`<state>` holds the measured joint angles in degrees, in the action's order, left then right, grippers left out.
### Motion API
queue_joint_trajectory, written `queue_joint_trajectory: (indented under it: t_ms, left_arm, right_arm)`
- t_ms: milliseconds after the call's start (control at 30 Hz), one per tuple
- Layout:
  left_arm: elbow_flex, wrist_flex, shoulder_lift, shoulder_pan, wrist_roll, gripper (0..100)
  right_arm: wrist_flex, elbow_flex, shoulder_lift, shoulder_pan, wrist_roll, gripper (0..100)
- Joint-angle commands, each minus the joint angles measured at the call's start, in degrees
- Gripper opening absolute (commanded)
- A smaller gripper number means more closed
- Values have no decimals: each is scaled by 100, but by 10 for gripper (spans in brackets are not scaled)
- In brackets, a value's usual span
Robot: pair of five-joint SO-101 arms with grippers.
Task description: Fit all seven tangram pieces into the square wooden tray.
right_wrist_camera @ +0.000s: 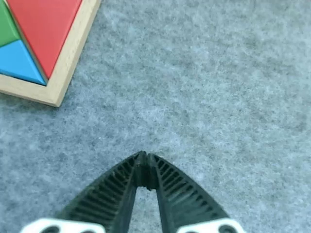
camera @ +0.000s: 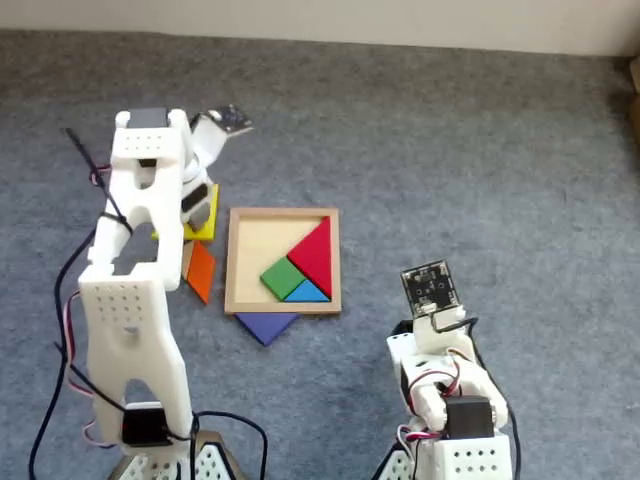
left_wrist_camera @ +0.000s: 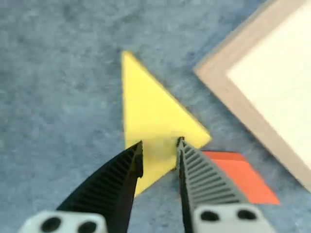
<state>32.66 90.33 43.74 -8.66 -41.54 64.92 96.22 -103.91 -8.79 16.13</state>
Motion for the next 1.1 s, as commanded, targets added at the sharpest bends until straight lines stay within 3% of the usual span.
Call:
queue_joint_trajectory:
  t_ms: [0, 167, 400, 733, 1067]
  left_arm:
    - [171, 202, -303, 171, -35, 109]
    - [180, 167, -312, 145, -26, 116]
    - [470, 97, -277, -101, 651, 270]
    - [655, -378, 75, -215, 642, 278]
    - [655, -369, 488, -215, 123, 291]
  right_arm:
    - [22, 760, -22, 171, -35, 10]
    - [22, 760, -40, 268, -35, 10]
    - [22, 760, -40, 268, -35, 10]
    - [13, 760, -40, 268, -35, 10]
    - [-4, 760, -40, 268, -35, 10]
